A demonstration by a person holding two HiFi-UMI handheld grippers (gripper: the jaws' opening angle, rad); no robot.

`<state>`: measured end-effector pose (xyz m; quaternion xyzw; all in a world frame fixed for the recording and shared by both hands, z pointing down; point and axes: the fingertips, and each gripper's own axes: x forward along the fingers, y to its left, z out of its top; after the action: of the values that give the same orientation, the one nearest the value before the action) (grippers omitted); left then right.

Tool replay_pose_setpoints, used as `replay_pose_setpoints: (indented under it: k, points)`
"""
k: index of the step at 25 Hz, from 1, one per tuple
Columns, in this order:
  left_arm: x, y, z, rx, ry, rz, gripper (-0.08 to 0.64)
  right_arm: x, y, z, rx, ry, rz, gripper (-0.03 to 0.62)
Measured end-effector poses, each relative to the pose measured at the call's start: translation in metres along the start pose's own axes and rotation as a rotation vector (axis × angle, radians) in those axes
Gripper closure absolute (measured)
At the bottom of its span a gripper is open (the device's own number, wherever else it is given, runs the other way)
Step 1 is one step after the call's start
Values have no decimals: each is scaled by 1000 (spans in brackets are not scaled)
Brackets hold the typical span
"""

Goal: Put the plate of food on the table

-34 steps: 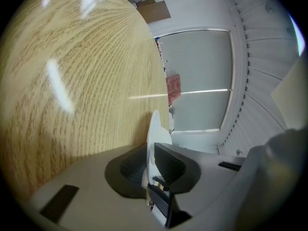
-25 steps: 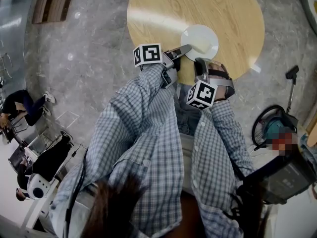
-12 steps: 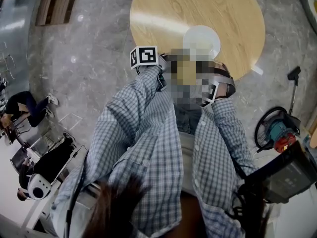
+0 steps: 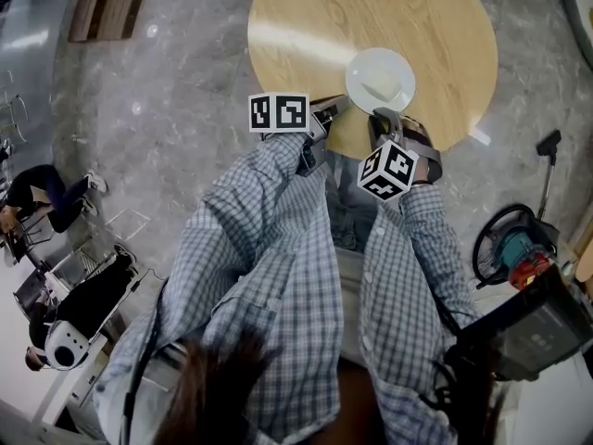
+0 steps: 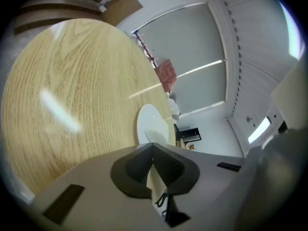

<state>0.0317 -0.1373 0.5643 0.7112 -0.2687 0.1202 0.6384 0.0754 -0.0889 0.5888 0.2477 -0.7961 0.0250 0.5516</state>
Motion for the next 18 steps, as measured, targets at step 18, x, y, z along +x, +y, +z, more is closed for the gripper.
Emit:
replay_pose_setpoints:
  k: [18]
  points:
    - [-37,-98,21,393,-32,-100,552,-94,-73,36,570,-354,-118,549]
